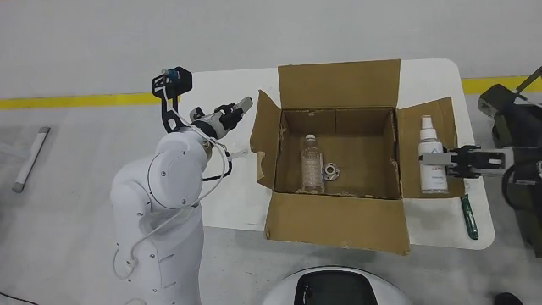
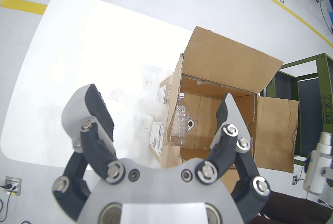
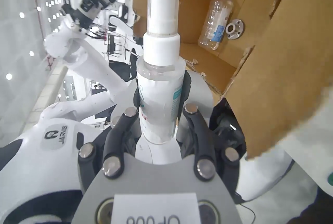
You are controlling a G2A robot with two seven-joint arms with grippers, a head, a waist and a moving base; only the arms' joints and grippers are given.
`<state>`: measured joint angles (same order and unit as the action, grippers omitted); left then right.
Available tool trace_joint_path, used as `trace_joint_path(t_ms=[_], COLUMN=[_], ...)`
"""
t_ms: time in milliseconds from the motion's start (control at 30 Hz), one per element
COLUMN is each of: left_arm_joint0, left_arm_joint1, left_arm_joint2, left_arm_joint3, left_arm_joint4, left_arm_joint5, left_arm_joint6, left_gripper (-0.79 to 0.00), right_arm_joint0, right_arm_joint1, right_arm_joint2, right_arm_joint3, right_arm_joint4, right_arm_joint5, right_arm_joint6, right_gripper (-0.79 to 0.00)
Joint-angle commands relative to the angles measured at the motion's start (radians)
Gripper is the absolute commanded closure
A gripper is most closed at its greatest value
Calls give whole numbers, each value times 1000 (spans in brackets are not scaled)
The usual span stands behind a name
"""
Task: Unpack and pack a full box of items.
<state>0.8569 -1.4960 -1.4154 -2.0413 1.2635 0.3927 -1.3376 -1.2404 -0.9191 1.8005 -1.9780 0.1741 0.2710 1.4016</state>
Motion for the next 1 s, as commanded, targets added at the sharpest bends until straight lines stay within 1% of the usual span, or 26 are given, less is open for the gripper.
trace_joint_path(t_ms=[0, 100, 200, 267, 400, 500, 567, 633, 733, 833, 967], left_arm_joint0=[0, 0, 0, 0, 0, 0, 0, 0, 0, 0, 0], left_arm_joint1=[0, 0, 0, 0, 0, 0, 0, 0, 0, 0, 0], left_arm_joint2=[0, 0, 0, 0, 0, 0, 0, 0, 0, 0, 0], left_arm_joint3=[0, 0, 0, 0, 0, 0, 0, 0, 0, 0, 0], left_arm_joint4=[0, 0, 0, 0, 0, 0, 0, 0, 0, 0, 0], left_arm_joint5=[0, 0, 0, 0, 0, 0, 0, 0, 0, 0, 0], left_arm_joint6=[0, 0, 0, 0, 0, 0, 0, 0, 0, 0, 0], left_gripper=[-785, -785, -785, -785, -785, -785, -785, -785, -785, -785, -785], right_arm_joint0=[46, 121, 208, 265, 382, 457, 498, 532, 572, 609, 637], right_arm_joint1=[2, -2, -7, -14, -38, -63, -82, -101, -132, -160, -193], right_arm_joint2=[-124, -279, -431, -537, -730, -854, -928, -1001, -1084, -1148, -1205], right_arm_joint3=[-22, -14, 8, 47, 127, 200, 255, 294, 361, 411, 464], right_arm_joint4=[-126, -221, -378, -479, -637, -732, -770, -821, -842, -868, -855], right_arm_joint5=[45, 118, 185, 231, 306, 353, 377, 406, 442, 482, 519], right_arm_joint6=[-44, -93, -140, -157, -176, -205, -230, -259, -294, -335, -371], right_gripper=[0, 0, 0, 0, 0, 0, 0, 0, 0, 0, 0])
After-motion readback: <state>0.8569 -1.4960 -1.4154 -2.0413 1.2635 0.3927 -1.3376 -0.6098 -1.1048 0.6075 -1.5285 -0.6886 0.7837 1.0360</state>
